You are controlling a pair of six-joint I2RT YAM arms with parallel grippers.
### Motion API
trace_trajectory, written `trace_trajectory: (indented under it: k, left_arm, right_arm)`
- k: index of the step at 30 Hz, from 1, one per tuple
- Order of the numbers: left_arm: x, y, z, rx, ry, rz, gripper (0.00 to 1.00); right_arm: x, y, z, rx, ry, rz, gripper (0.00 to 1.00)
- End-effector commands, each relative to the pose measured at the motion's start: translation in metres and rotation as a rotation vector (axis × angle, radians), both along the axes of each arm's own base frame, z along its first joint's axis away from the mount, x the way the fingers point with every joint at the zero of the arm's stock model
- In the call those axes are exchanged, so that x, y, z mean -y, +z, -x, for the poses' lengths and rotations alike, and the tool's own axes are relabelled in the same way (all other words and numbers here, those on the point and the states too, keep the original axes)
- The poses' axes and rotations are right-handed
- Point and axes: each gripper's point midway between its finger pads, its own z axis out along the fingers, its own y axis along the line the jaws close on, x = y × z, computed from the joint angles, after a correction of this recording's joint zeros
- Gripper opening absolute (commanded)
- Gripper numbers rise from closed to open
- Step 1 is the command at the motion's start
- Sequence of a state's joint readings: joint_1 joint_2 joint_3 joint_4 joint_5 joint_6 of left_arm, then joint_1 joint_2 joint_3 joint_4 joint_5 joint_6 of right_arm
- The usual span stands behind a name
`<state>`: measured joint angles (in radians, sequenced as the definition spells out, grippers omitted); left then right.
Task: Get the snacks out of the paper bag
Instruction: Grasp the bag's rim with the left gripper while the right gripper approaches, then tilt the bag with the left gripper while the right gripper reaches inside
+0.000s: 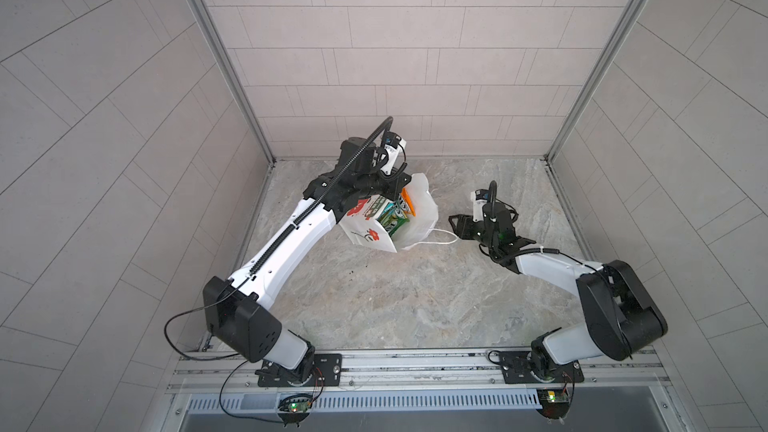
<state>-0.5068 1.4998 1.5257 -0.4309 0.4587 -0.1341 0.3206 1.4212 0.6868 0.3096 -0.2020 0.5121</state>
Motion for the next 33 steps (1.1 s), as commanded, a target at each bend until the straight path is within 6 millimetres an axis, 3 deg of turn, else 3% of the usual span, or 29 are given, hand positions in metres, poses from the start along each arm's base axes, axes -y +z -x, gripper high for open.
trace_trajectory:
  k: [1,9,14,17,23,33]
  left_arm:
    - [0.002,0.011,0.007,0.036,-0.003,0.018,0.0]
    - [0.005,0.008,0.018,0.009,-0.019,0.022,0.0]
    - [0.002,0.008,0.02,0.017,-0.007,0.01,0.0]
    - [-0.001,0.007,0.019,0.021,0.008,0.004,0.0]
    - [-0.006,0.009,0.018,0.04,0.036,-0.001,0.0]
    - [-0.016,0.02,0.019,0.098,0.077,0.001,0.0]
  right_arm:
    - [0.008,0.01,0.012,-0.006,0.023,0.046,0.6]
    - [-0.011,0.083,0.029,0.115,0.163,-0.008,0.61]
    - [-0.043,0.115,0.046,0.159,0.328,-0.072,0.6]
    - [-0.065,0.124,0.057,0.17,0.417,-0.073,0.6]
    - [-0.107,0.119,0.085,0.154,0.607,-0.065,0.58]
    - [-0.146,0.067,0.101,0.031,0.733,0.018,0.5]
